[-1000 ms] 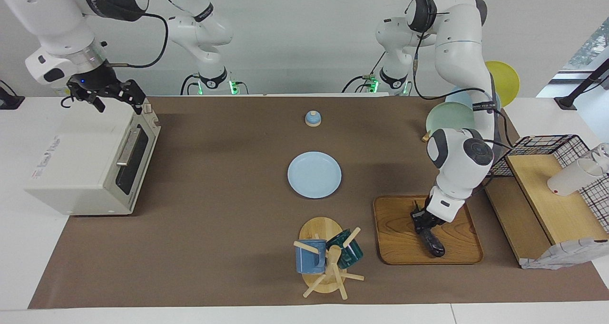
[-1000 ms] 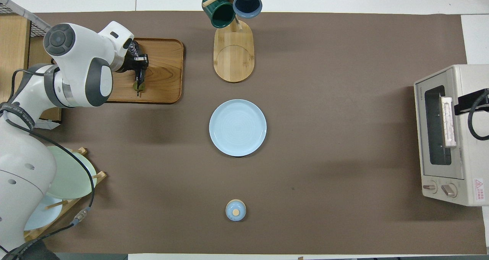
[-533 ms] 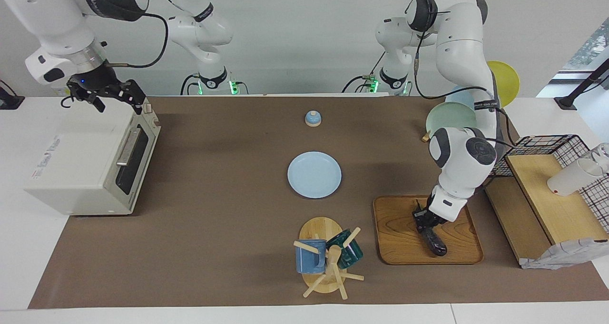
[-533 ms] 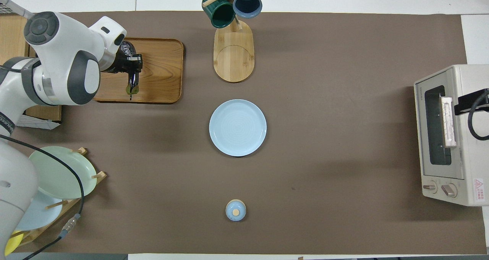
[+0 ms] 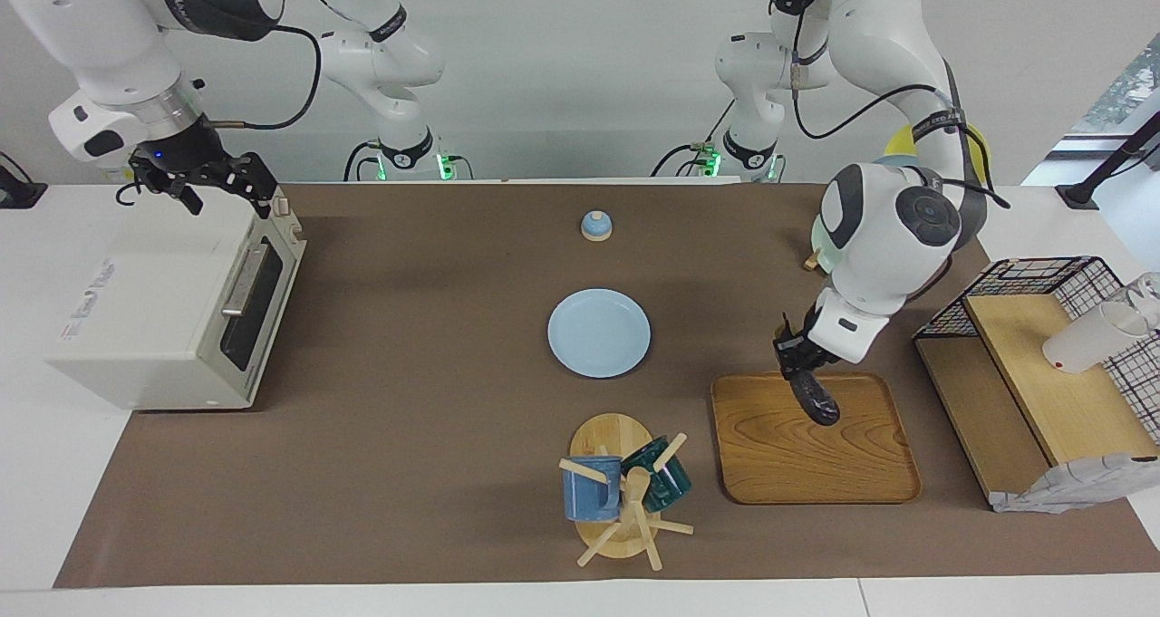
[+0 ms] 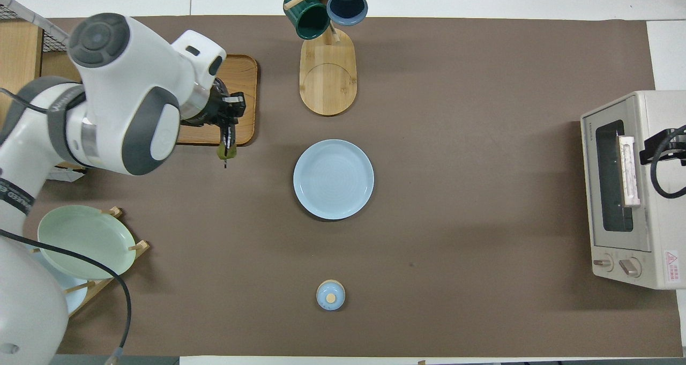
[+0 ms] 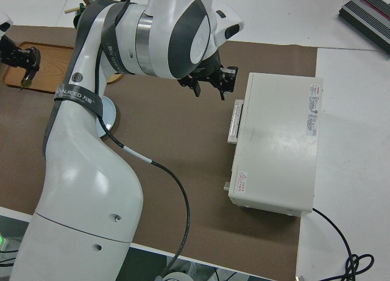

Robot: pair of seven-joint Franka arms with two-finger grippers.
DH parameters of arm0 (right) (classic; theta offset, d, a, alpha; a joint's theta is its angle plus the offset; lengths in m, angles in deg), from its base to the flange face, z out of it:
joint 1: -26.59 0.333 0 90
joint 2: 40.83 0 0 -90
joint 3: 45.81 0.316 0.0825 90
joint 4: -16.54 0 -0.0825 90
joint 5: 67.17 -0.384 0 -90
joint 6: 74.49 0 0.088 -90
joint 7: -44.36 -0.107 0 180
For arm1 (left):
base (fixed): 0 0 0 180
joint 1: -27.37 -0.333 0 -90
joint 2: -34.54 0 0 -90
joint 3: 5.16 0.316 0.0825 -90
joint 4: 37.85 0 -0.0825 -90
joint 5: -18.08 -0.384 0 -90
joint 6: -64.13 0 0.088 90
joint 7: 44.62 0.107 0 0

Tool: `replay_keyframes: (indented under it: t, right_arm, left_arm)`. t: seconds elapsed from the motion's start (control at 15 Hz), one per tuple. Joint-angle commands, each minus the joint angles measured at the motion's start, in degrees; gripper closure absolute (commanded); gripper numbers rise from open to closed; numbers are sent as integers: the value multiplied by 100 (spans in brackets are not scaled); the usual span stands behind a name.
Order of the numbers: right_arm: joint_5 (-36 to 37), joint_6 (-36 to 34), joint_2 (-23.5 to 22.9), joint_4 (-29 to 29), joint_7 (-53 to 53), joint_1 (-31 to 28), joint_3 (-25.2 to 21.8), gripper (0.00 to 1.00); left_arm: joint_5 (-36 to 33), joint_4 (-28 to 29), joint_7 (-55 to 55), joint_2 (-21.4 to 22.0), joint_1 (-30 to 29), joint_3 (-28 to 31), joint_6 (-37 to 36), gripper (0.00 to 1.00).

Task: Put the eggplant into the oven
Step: 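Carry the eggplant onto the blue plate while the right gripper opens the oven door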

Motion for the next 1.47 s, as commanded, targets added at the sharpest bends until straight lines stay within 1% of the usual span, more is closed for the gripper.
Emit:
replay_keyframes:
  t: [0.0, 0.13, 0.2, 0.27, 0.33, 0.4, 0.47, 0.6, 0.8, 1.0, 1.13, 1.33, 1.4]
  right_arm:
    - [18, 808, 440, -947, 134, -88, -19, 100]
    - [142, 1590, 529, -1614, 117, -272, -19, 100]
    - [151, 1794, 486, -1757, 90, -291, -19, 100]
    - [168, 1822, 390, -1784, -40, -282, -19, 100]
    - [273, 1831, 284, -1785, -111, -265, -19, 100]
    - [570, 1875, 205, -1793, -112, -264, -10, 100]
    - [625, 1892, 126, -1802, -112, -264, -10, 100]
    - [687, 1910, 72, -1846, -121, -264, -10, 100]
    - [687, 2278, 72, -2144, -138, -291, -10, 100]
    - [687, 2577, 2, -2268, -217, -247, -1, 100]
    - [678, 2797, -129, -2347, -523, -177, 7, 100]
    - [661, 3350, -322, -2610, -893, 78, 8, 100]
    - [643, 3604, -436, -2680, -946, 78, 8, 100]
  left_arm:
    - [13, 876, -712, 429, 726, 86, 540, 100]
    - [13, 1500, -1029, 605, 1227, 86, 1217, 100]
    - [21, 1616, -1118, 562, 1438, 77, 1446, 100]
    - [21, 1626, -1223, 466, 1597, 86, 1579, 100]
    - [13, 1617, -1372, 273, 1807, 86, 1746, 100]
    - [13, 1626, -1487, 158, 1966, 86, 1913, 100]
    - [21, 1634, -1566, 122, 2063, 86, 2001, 100]
    - [21, 1670, -1584, 105, 2143, 86, 2011, 100]
    - [21, 1661, -1646, -88, 2222, 95, 2344, 100]
    - [13, 1494, -1576, -159, 2117, 95, 2345, 100]
    - [13, 1494, -1576, -212, 2126, 95, 2354, 100]
    - [13, 1494, -1541, -212, 2117, 104, 2354, 100]
    - [13, 1502, -1532, -212, 2126, 104, 2328, 96]
